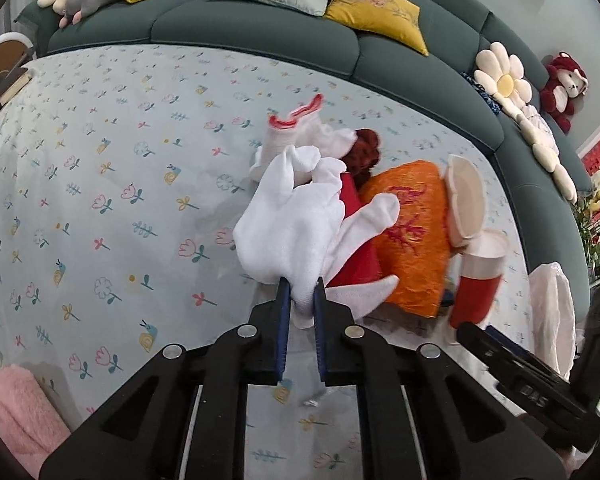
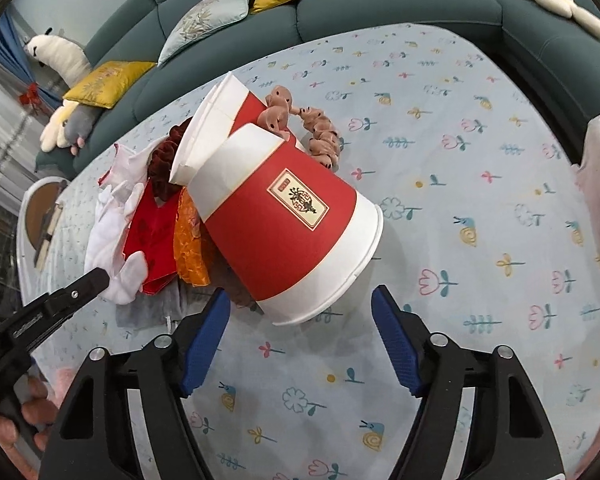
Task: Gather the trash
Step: 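Grasp the white glove with the left tool while the right tool grasps a red paper cup, then carry the glove and red paper cup with both tools over the bin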
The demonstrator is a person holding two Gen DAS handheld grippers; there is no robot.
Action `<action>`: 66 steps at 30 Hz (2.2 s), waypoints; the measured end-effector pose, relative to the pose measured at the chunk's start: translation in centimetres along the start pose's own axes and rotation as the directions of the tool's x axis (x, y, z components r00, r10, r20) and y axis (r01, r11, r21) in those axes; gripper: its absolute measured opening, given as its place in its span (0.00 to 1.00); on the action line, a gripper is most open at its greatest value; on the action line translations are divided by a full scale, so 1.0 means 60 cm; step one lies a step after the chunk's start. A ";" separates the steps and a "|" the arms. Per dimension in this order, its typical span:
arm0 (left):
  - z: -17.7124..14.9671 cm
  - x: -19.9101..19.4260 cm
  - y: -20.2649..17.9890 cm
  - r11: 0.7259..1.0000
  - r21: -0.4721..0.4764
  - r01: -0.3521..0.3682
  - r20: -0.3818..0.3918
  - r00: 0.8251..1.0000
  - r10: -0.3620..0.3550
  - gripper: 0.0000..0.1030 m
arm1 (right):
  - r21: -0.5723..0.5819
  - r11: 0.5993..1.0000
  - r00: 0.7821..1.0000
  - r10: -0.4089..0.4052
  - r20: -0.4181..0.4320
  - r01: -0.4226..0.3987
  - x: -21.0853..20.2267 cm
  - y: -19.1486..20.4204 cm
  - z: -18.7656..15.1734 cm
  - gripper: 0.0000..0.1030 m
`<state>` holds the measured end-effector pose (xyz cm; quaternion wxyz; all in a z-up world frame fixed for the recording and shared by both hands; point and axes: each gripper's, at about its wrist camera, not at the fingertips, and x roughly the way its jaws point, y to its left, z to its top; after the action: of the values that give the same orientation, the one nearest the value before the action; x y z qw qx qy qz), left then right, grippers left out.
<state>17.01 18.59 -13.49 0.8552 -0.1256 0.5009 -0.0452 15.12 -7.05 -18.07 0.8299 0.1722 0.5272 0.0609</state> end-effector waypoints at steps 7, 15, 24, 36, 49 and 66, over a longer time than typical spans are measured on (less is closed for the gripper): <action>-0.008 -0.017 -0.033 1.000 0.029 0.008 0.003 1.000 -0.009 0.10 | 0.042 0.995 0.996 0.092 -0.005 -0.092 0.006 -0.009 0.004 0.34; -0.014 -0.033 -0.073 0.998 0.059 0.024 0.007 1.000 -0.025 0.10 | 0.033 0.987 0.988 0.155 0.014 -0.155 -0.019 -0.003 0.009 0.04; -0.024 -0.055 -0.124 0.993 0.113 0.044 0.017 0.999 -0.046 0.10 | 0.001 0.987 0.983 0.158 0.089 -0.159 -0.087 -0.014 0.019 0.03; -0.038 -0.086 -0.241 0.972 0.221 0.083 0.038 0.995 -0.094 0.10 | 0.009 0.993 0.969 0.116 0.220 -0.121 -0.201 -0.078 0.025 0.03; -0.079 -0.086 -0.422 0.906 0.396 0.151 0.009 0.986 -0.169 0.10 | 0.116 0.991 0.948 0.022 0.317 -0.062 -0.300 -0.224 -0.003 0.03; -0.127 -0.042 -0.638 0.784 0.560 0.267 -0.102 0.962 -0.255 0.11 | 0.325 0.946 0.927 -0.140 0.348 0.020 -0.363 -0.432 -0.044 0.03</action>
<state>11.00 -19.10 -4.99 0.8337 0.0675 0.4510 -0.3114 1.15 -36.80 -9.56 0.8772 0.2888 0.3725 -0.0916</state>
